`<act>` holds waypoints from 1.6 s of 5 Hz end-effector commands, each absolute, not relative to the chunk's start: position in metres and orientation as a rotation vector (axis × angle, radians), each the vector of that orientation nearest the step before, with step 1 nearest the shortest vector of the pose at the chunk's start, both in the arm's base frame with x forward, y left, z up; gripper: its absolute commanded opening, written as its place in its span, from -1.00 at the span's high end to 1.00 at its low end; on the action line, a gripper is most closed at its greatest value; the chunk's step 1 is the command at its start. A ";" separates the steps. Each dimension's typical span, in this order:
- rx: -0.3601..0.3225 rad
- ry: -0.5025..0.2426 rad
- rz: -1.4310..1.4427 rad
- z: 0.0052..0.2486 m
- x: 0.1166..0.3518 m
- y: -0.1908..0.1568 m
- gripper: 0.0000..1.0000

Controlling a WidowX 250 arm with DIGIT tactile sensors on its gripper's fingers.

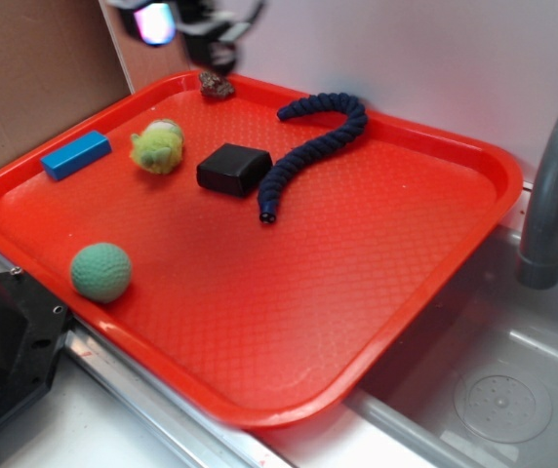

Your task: Grab the blue rope.

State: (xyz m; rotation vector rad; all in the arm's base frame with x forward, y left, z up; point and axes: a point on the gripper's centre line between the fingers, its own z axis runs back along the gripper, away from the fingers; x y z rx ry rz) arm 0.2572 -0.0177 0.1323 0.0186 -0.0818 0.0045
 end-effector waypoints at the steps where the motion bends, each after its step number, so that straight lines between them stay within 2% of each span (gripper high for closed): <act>1: -0.066 -0.233 -0.042 0.119 0.320 -0.057 -1.00; 2: -0.012 -0.273 -0.087 0.090 0.326 -0.073 -1.00; 3: -0.011 -0.263 -0.090 0.061 0.329 -0.071 -1.00; 4: 0.028 -0.204 -0.100 0.029 0.329 -0.065 -1.00; 5: 0.048 -0.189 -0.111 0.023 0.323 -0.058 -1.00; 6: 0.053 -0.198 -0.101 0.031 0.319 -0.052 -1.00; 7: 0.040 -0.246 -0.042 0.081 0.305 -0.035 -1.00; 8: 0.018 -0.292 0.011 0.114 0.298 -0.023 -1.00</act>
